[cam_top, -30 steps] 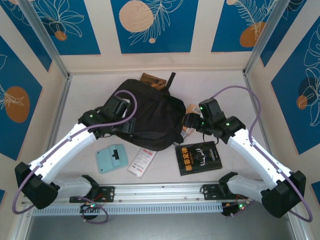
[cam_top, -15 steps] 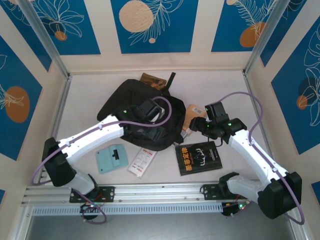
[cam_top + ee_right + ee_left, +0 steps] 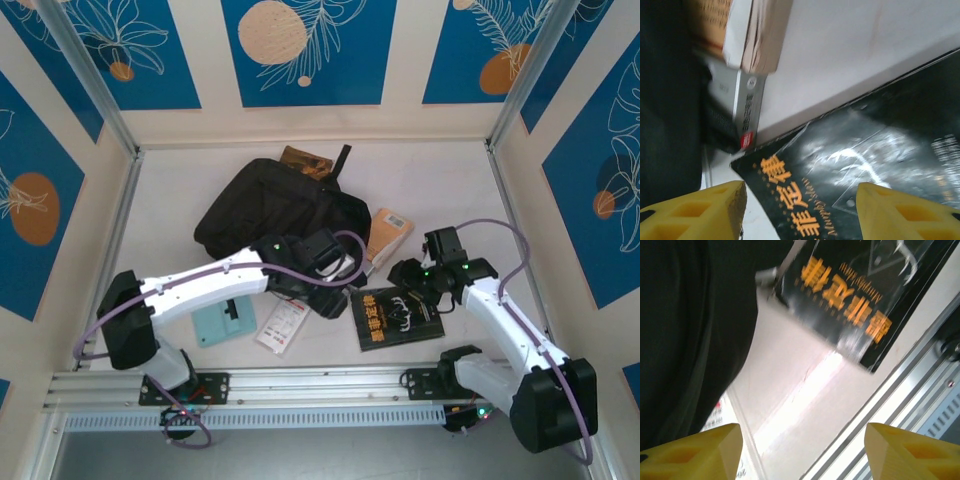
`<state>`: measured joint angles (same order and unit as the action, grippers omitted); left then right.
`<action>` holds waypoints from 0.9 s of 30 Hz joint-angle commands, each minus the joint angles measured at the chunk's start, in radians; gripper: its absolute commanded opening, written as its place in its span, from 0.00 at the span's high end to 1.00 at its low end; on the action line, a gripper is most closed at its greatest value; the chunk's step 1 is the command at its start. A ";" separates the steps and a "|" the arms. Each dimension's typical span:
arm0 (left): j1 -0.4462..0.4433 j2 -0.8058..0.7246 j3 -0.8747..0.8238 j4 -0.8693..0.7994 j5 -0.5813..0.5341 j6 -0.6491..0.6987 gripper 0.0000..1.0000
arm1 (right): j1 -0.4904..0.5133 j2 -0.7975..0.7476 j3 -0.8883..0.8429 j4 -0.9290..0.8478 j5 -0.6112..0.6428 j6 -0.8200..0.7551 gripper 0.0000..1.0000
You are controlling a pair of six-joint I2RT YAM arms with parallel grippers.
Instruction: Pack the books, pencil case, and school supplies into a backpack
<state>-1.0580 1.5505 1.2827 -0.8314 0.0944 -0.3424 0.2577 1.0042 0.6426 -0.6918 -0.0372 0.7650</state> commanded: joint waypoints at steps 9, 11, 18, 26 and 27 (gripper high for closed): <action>-0.011 -0.005 -0.146 0.057 0.051 0.004 0.37 | -0.099 -0.039 -0.061 -0.112 0.282 0.157 0.27; -0.031 0.061 -0.098 0.065 0.043 0.014 0.38 | -0.140 -0.028 -0.063 -0.117 0.340 0.185 0.15; -0.070 0.289 0.082 0.107 0.107 0.056 0.39 | -0.271 0.082 -0.074 0.034 0.285 0.135 0.03; -0.067 0.461 0.172 0.105 0.111 0.095 0.44 | -0.216 0.242 -0.047 0.026 0.086 0.043 0.07; -0.066 0.476 0.177 0.109 0.112 0.097 0.45 | -0.201 0.244 -0.051 0.034 0.063 0.039 0.07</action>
<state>-1.1225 1.9926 1.4250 -0.7200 0.1791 -0.2771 0.0280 1.2404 0.5842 -0.6571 0.1455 0.8383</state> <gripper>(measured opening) 0.558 0.928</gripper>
